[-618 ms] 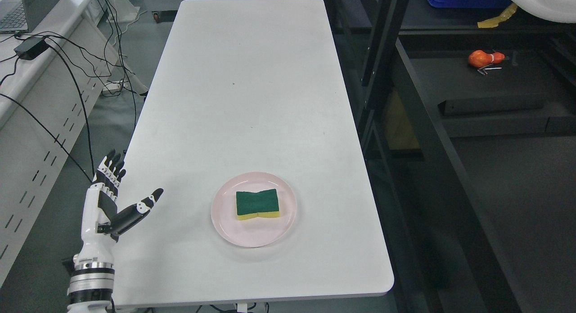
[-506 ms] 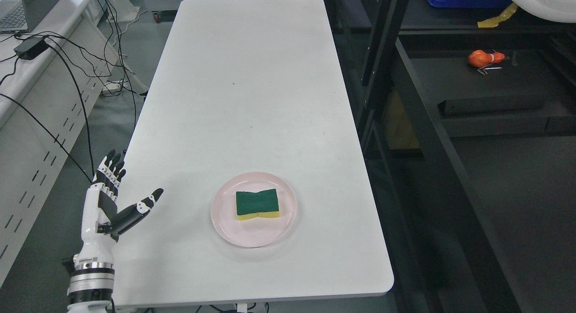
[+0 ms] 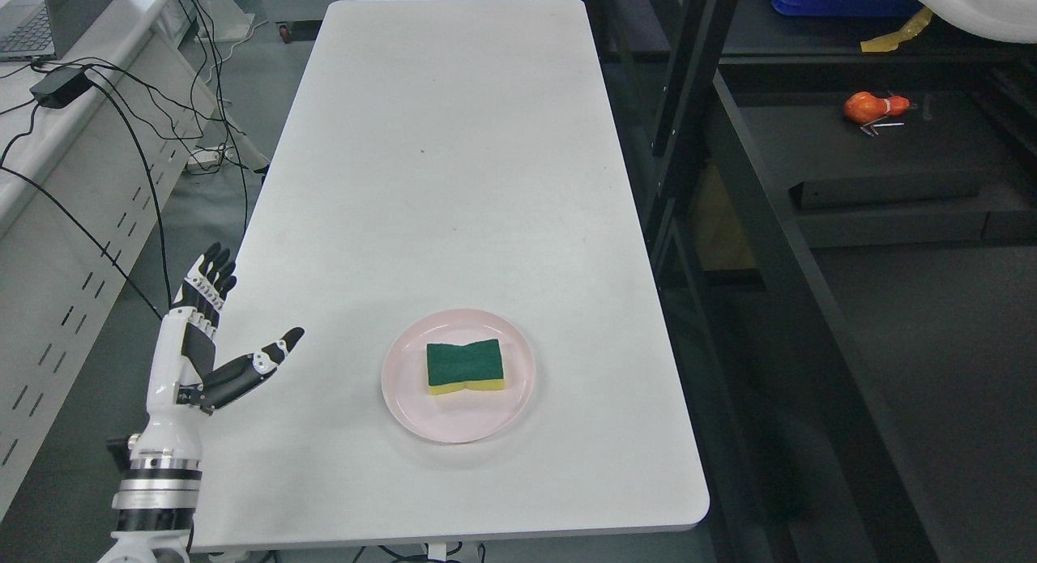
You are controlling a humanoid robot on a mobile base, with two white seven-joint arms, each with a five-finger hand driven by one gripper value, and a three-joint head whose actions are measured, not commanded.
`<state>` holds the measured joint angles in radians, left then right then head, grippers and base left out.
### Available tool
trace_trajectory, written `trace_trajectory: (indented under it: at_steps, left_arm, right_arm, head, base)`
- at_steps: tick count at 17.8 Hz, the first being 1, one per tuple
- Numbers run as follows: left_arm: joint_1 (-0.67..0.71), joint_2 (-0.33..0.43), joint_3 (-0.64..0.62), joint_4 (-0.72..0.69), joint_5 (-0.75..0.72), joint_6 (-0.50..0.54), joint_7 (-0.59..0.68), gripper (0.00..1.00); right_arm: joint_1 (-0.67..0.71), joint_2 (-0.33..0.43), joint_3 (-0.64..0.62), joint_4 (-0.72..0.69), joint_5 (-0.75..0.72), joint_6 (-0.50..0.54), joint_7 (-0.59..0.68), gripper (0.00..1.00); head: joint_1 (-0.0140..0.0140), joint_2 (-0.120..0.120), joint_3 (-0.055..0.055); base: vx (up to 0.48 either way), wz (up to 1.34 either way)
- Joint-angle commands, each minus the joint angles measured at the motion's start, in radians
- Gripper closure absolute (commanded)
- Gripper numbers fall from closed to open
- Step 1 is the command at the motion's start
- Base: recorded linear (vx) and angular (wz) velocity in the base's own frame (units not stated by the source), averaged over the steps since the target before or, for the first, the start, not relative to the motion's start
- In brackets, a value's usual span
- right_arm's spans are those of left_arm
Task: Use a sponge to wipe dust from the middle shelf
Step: 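Raise the left hand from beside the table toward the pink plate, then reach the left hand over the green-yellow sponge on the plate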
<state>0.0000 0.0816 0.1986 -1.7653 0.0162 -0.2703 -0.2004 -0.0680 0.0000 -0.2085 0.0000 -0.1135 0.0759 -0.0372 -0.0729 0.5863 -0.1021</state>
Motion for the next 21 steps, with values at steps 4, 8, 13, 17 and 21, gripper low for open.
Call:
trace_trajectory:
  at_steps: [4,8,13,17,21]
  left_arm:
    - [-0.227,0.323,-0.129,0.147,-0.617,-0.32,-0.082,0.06]
    - [-0.385,0.403,-0.275,0.149,-0.87,-0.447,-0.189,0.09]
    - [-0.459,0.471,-0.427,0.135,-0.964,-0.484,-0.307,0.11]
    - [-0.494,0.448,-0.511,0.136,-1.018,-0.484,-0.333,0.12]
    - [-0.499,0.399,-0.559,0.139,-1.079,-0.484,-0.333,0.13]
  right_arm:
    - [0.0,-0.017,0.0,-0.017,0.0,0.001,0.0,0.0]
    - [0.0,-0.017,0.0,-0.017,0.0,0.001,0.0,0.0]
    - [0.0,-0.017,0.001,-0.017,0.0,0.001,0.0,0.0]
    - [0.0,-0.017,0.0,-0.017,0.0,0.001,0.0,0.0]
    - [0.0,-0.017,0.0,-0.017,0.0,0.001,0.0,0.0]
  head:
    - [0.0,0.0,0.0]
    - [0.0,0.0,0.0]
    - [0.0,0.0,0.0]
    - [0.0,0.0,0.0]
    - [0.0,0.0,0.0]
  base:
    - [-0.012,0.01]
    - [-0.001,-0.01]
    - [-0.018,-0.03]
    - [-0.021,-0.06]
    - [-0.007,-0.02]
